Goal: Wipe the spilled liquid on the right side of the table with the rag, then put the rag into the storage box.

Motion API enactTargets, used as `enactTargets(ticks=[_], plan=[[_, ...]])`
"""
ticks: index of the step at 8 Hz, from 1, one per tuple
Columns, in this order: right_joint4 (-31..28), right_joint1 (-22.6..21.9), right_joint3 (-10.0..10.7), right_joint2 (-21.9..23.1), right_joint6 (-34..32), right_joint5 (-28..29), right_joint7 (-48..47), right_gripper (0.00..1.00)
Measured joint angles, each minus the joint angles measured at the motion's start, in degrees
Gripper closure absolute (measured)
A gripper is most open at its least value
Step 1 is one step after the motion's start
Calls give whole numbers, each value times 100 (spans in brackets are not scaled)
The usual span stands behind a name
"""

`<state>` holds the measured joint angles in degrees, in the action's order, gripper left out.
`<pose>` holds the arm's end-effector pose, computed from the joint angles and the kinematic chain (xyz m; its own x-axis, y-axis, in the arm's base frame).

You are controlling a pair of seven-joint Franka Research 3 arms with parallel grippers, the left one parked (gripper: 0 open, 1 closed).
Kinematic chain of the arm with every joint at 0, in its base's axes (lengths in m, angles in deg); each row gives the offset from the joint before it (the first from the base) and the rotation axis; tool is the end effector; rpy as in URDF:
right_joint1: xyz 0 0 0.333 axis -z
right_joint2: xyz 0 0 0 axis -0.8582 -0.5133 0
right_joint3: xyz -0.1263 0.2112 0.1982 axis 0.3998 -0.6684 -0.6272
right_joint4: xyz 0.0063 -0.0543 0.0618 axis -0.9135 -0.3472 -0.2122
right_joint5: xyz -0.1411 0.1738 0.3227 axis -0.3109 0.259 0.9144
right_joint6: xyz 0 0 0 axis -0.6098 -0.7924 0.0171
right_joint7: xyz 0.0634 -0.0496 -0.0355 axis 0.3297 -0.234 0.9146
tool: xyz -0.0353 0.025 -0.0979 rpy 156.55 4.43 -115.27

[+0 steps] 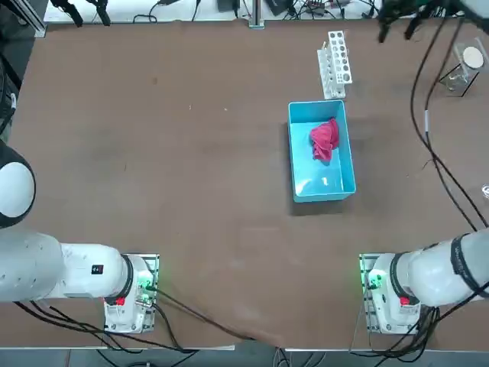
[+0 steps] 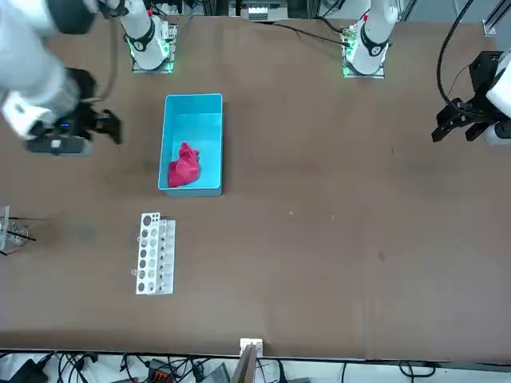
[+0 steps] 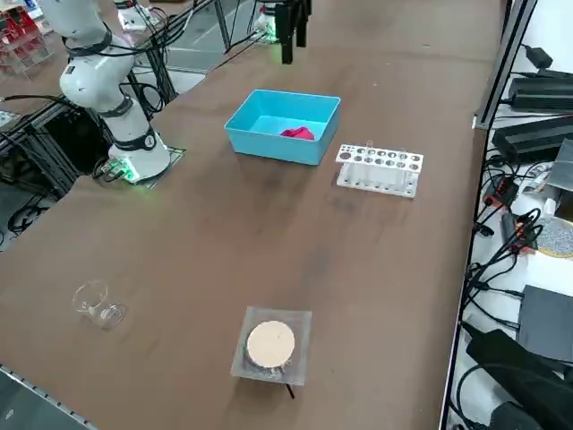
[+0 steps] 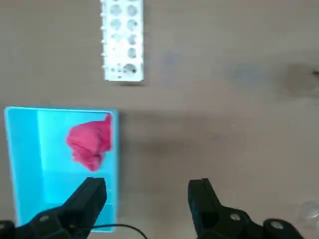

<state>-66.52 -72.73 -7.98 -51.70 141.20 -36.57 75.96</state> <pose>0.5563 0.0521 0.5754 0.9944 0.0927 -0.0513 0.0951 -0.9944 0.0454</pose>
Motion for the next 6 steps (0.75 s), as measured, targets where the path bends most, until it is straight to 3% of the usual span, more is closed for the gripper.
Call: enactTargets(ticks=[2,6], plan=[[1,609,6,241,89,39,584,0],[-226,1178,-518,254,174,163,666,0]])
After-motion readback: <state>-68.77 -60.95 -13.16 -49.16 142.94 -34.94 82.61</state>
